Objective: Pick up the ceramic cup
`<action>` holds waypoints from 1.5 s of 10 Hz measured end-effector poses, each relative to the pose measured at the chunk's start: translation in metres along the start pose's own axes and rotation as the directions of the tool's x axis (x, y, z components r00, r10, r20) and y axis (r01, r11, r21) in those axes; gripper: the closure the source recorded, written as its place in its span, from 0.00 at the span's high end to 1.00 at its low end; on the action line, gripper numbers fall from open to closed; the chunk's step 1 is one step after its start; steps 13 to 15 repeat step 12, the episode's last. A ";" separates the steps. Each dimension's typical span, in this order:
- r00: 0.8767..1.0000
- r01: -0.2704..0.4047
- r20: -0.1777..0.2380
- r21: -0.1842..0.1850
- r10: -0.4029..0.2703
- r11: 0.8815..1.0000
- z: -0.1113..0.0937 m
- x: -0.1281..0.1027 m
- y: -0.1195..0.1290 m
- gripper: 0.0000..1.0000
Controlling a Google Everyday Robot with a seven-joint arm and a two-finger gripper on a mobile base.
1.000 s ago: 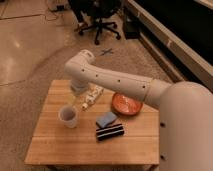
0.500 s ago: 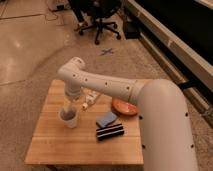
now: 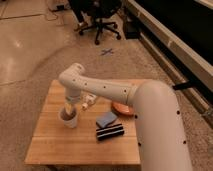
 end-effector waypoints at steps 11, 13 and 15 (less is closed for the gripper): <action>0.993 0.118 -0.032 0.090 -0.115 0.989 -0.113 -0.050 -0.001 0.00; 0.992 0.125 -0.044 0.091 -0.122 0.988 -0.120 -0.051 0.000 0.00; 0.992 0.125 -0.044 0.091 -0.122 0.988 -0.120 -0.051 0.000 0.00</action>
